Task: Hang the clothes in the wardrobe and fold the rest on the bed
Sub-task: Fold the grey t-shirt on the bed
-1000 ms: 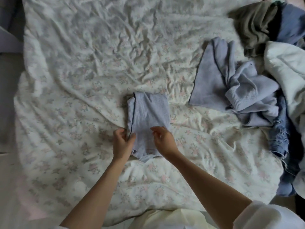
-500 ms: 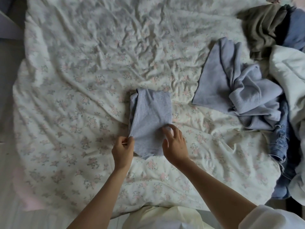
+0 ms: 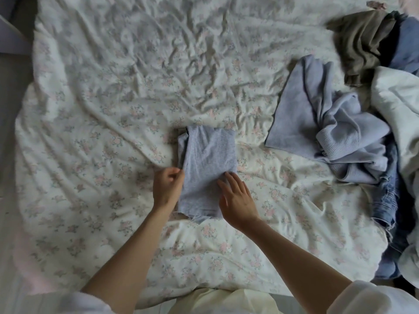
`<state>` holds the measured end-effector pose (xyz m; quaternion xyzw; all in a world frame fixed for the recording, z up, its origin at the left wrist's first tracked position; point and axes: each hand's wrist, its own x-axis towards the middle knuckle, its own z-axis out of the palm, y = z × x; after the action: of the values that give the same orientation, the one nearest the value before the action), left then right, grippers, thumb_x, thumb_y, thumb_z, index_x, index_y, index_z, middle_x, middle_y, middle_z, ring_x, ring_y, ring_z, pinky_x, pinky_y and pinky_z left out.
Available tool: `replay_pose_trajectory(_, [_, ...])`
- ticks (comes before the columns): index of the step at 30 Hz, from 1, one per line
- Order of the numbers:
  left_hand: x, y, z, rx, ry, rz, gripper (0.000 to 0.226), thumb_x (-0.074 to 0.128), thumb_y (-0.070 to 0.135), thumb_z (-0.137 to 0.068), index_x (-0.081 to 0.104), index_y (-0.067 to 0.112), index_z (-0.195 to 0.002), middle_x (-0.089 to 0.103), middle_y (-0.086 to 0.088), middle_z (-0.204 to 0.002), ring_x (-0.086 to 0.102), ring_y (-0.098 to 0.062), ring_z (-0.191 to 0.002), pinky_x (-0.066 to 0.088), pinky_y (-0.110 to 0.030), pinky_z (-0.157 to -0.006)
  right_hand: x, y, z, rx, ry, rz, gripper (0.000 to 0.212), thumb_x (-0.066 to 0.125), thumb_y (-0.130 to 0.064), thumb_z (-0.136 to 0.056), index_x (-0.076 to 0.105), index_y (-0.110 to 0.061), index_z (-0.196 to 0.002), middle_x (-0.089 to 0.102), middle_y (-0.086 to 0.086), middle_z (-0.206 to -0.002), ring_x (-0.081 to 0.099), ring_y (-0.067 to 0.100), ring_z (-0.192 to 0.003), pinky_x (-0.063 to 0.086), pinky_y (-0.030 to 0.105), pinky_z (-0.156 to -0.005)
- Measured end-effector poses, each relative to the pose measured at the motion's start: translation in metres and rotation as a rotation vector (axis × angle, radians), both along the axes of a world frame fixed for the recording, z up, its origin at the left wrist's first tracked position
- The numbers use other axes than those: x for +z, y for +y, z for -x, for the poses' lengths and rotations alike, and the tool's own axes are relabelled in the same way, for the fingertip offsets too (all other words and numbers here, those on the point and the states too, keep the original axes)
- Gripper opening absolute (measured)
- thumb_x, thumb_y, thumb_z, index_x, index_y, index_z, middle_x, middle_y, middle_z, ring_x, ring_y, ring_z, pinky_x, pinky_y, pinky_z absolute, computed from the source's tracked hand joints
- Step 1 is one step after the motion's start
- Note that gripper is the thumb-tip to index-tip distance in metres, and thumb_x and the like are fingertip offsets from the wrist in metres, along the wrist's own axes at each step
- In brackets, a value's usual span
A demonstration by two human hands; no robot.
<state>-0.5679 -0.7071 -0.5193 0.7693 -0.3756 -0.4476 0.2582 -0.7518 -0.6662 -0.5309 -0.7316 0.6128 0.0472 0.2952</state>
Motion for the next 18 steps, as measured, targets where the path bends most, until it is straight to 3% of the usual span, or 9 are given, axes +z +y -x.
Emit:
replay_pose_trajectory(2, [-0.002,-0.025,0.003,-0.079,-0.076,0.026,0.025,0.061,0.021,-0.087,0.052,0.021,-0.064,0.056,-0.008,-0.065,0.048,-0.016,-0.06,0.038,-0.028,-0.062,0.0,-0.003,0.0,0.026,0.008,0.002,0.053,0.037,-0.023,-0.096,0.027,-0.018,-0.148,0.014,0.007,-0.158,-0.001,0.022,-0.147,0.008,0.044,-0.119])
replay_pose_trajectory(4, [-0.007,-0.045,0.007,-0.133,-0.188,0.036,0.014,0.061,0.026,-0.086,0.058,0.013,-0.085,0.062,-0.012,-0.085,0.055,-0.025,-0.081,0.044,-0.035,-0.073,0.002,-0.006,-0.001,0.099,0.052,0.0,0.057,0.037,-0.028,-0.095,0.02,-0.021,-0.149,0.004,0.008,-0.159,-0.006,0.024,-0.146,-0.001,0.047,-0.119])
replay_pose_trajectory(6, [-0.012,-0.061,0.013,-0.162,-0.276,0.017,0.035,0.062,0.031,-0.085,0.053,0.012,-0.113,0.058,-0.009,-0.114,0.048,-0.031,-0.109,0.039,-0.042,-0.089,0.003,-0.006,-0.003,0.208,0.088,0.058,0.061,0.041,-0.035,-0.093,0.023,-0.021,-0.149,0.005,0.01,-0.159,-0.001,0.027,-0.146,-0.003,0.053,-0.117])
replay_pose_trajectory(9, [-0.013,-0.08,0.019,-0.216,-0.362,0.036,0.055,0.062,0.036,-0.083,0.045,0.014,-0.131,0.051,-0.007,-0.133,0.038,-0.032,-0.123,0.03,-0.044,-0.097,0.001,-0.003,-0.012,0.414,0.105,0.244,0.061,0.052,-0.05,-0.086,0.045,-0.021,-0.14,0.031,0.01,-0.152,0.025,0.028,-0.142,0.021,0.064,-0.109])
replay_pose_trajectory(12, [-0.016,-0.093,0.015,-0.268,-0.438,0.0,0.049,0.062,0.042,-0.084,0.053,0.017,-0.125,0.058,-0.007,-0.125,0.04,-0.032,-0.121,0.028,-0.043,-0.096,-0.007,0.001,-0.024,0.524,0.144,0.288,0.074,0.056,-0.06,-0.079,0.039,-0.025,-0.142,0.032,0.009,-0.152,0.026,0.029,-0.141,0.022,0.066,-0.106])
replay_pose_trajectory(14, [-0.016,-0.098,0.01,-0.267,-0.402,0.015,0.032,0.062,0.041,-0.083,0.062,0.017,-0.105,0.065,-0.006,-0.106,0.048,-0.033,-0.112,0.032,-0.042,-0.095,-0.01,0.003,-0.032,0.508,0.163,0.257,0.08,0.061,-0.06,-0.075,0.037,-0.026,-0.143,0.031,0.008,-0.152,0.026,0.029,-0.142,0.022,0.067,-0.106])
replay_pose_trajectory(16, [-0.014,-0.101,0.006,-0.233,-0.305,0.05,0.016,0.062,0.033,-0.083,0.058,0.019,-0.079,0.062,-0.001,-0.078,0.056,-0.033,-0.096,0.04,-0.044,-0.091,-0.009,0.004,-0.039,0.483,0.171,0.286,0.067,0.065,-0.055,-0.074,0.051,-0.026,-0.133,0.041,0.008,-0.147,0.034,0.028,-0.138,0.03,0.066,-0.103])
replay_pose_trajectory(18, [-0.01,-0.102,0.004,-0.225,-0.277,0.051,0.023,0.063,0.028,-0.083,0.05,0.022,-0.065,0.05,0.008,-0.06,0.055,-0.028,-0.078,0.041,-0.038,-0.081,-0.011,0.005,-0.043,0.462,0.12,0.409,0.04,0.067,-0.043,-0.076,0.066,-0.023,-0.111,0.054,0.006,-0.135,0.044,0.026,-0.131,0.034,0.065,-0.1])
